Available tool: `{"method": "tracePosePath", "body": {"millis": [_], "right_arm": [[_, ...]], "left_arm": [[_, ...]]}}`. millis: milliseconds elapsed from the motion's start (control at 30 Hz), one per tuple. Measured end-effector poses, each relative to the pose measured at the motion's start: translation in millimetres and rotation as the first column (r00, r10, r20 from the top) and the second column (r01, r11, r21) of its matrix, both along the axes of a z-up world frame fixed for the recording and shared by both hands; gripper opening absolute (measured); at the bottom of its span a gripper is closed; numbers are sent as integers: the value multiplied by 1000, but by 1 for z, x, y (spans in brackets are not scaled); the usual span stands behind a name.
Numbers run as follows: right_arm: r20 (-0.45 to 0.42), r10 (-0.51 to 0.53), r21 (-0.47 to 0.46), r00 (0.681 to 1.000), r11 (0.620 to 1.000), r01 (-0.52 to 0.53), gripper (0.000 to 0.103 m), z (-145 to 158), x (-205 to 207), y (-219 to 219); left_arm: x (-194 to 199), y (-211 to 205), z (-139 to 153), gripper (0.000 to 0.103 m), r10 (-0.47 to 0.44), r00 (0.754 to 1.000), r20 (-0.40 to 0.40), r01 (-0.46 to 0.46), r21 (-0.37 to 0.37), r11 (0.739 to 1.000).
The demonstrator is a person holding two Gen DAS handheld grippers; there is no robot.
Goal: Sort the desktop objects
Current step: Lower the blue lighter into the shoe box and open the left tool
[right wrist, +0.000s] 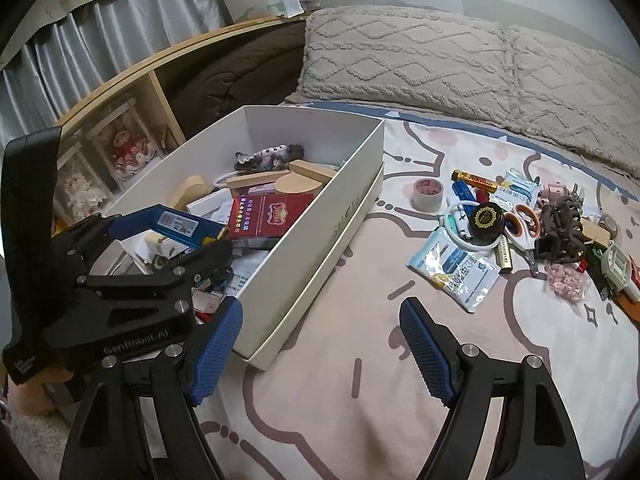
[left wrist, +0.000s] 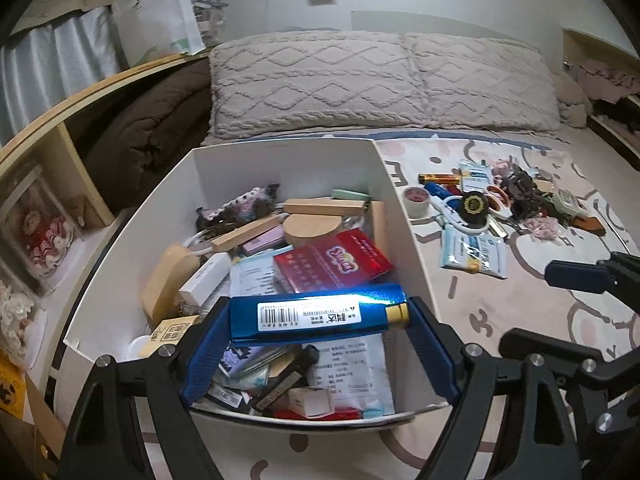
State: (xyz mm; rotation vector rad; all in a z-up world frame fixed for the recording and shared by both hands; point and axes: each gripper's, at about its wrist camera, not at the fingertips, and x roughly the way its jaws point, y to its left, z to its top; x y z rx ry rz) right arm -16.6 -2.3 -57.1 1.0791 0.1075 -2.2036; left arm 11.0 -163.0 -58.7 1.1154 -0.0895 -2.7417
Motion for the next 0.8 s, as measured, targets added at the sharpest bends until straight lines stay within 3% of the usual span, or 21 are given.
{"method": "tracePosePath", "body": {"millis": [100,200,800], "right_arm": [[-2,-1,-1,1000,1000,1,81,0,-1,1],[-1,-3,-6,1000,1000,3,81,1,-1,3],[-8,-15,-5,1000,1000,15,81,0,-3,3]], "left_arm": [[-1,-4,1,87,27,1000,-4,-27,5,1000],[-1,-12,0,97,62,998,-4,-62,8,998],[0,-13,4,97,68,997,-21,-68,29,997]]}}
